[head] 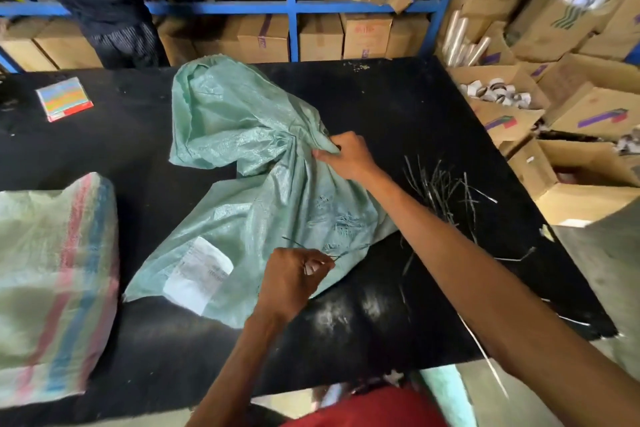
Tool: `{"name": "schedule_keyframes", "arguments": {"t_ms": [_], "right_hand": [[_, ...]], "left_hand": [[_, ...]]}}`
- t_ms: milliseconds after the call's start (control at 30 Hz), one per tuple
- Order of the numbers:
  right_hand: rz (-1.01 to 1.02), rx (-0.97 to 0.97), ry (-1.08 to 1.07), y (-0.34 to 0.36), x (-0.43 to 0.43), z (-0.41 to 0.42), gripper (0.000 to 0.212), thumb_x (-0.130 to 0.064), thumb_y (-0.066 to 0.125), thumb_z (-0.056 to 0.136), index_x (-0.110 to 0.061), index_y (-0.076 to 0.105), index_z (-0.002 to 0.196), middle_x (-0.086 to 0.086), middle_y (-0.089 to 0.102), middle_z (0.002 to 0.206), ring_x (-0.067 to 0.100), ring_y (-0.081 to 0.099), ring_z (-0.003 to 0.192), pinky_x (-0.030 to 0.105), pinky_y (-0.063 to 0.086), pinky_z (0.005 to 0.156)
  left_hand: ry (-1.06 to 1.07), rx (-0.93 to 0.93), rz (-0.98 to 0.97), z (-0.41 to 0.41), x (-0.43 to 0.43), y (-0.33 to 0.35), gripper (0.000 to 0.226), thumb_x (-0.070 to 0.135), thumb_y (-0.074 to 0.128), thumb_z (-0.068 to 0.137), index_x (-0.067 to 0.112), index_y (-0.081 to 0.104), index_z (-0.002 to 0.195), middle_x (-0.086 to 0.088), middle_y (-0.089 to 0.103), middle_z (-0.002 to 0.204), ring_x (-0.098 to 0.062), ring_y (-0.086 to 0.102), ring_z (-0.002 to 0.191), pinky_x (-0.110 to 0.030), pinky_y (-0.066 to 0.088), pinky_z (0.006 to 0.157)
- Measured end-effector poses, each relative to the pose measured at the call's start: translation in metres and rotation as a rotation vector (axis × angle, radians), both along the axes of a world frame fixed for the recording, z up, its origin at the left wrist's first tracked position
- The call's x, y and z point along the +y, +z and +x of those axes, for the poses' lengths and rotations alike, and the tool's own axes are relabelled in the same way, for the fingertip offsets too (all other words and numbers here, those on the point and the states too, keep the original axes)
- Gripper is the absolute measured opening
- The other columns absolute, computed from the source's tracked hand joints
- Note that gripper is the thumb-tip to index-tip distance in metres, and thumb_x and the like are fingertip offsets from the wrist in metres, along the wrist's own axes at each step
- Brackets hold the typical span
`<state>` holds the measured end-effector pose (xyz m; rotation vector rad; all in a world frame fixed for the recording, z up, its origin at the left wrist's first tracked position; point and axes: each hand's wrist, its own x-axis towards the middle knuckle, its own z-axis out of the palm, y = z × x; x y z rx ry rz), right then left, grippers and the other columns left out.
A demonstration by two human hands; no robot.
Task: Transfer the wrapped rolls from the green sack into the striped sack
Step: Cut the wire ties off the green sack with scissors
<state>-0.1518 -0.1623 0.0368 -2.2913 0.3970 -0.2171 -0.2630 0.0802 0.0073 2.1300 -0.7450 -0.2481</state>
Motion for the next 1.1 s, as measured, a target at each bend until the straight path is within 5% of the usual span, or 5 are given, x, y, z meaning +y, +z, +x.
{"name": "schedule_keyframes", "arguments": {"t_ms": [167,467,833,967,1100], "right_hand": [[-0.005,-0.067,0.009,-0.012,0.003,-0.008,0.053,-0.037,0.078,0.082,-0.017,0.041,0.049,-0.002,0.039,0.051,0.008,0.035,0.049,0.029,0.026,0.050],[0.000,-0.083,0.020,-0.041,-0.009,-0.019,0.047,-0.045,0.074,0.079,0.000,0.066,0.066,0.015,0.066,0.063,0.018,0.052,0.050,0.034,0.039,0.047],[-0.024,-0.079,0.030,-0.027,-0.007,-0.040,0.021,-0.043,0.072,0.083,-0.024,0.072,0.075,-0.005,0.069,0.065,0.015,0.065,0.060,0.040,0.054,0.059],[-0.155,-0.147,-0.062,-0.009,0.006,-0.038,0.051,-0.051,0.062,0.086,-0.016,0.068,0.123,0.002,0.072,0.116,0.019,0.067,0.105,0.044,0.054,0.092],[-0.216,-0.392,-0.076,0.015,0.043,-0.042,0.041,-0.032,0.062,0.092,-0.015,0.062,0.129,0.001,0.065,0.121,0.021,0.058,0.112,0.041,0.047,0.098]], "left_hand": [[-0.107,0.008,0.279,-0.047,-0.032,-0.080,0.014,0.041,0.071,0.083,0.030,0.078,0.087,0.007,0.075,0.080,-0.015,0.070,0.076,-0.027,0.049,0.064],[-0.043,0.073,0.511,-0.088,-0.085,-0.161,0.024,0.033,0.055,0.096,0.020,0.076,0.099,-0.002,0.073,0.099,-0.025,0.069,0.087,-0.033,0.048,0.069],[-0.052,0.159,0.439,-0.079,-0.081,-0.160,0.029,0.044,0.067,0.085,0.031,0.070,0.110,0.008,0.068,0.110,-0.015,0.067,0.099,-0.032,0.055,0.077],[-0.043,0.114,0.298,-0.058,-0.071,-0.113,0.018,0.038,0.063,0.084,0.028,0.072,0.097,0.010,0.066,0.095,-0.011,0.063,0.086,-0.028,0.049,0.069],[0.110,0.160,0.108,-0.024,-0.026,-0.052,0.016,0.039,0.062,0.083,0.028,0.074,0.082,0.013,0.070,0.073,-0.003,0.064,0.065,-0.023,0.051,0.062]]}}
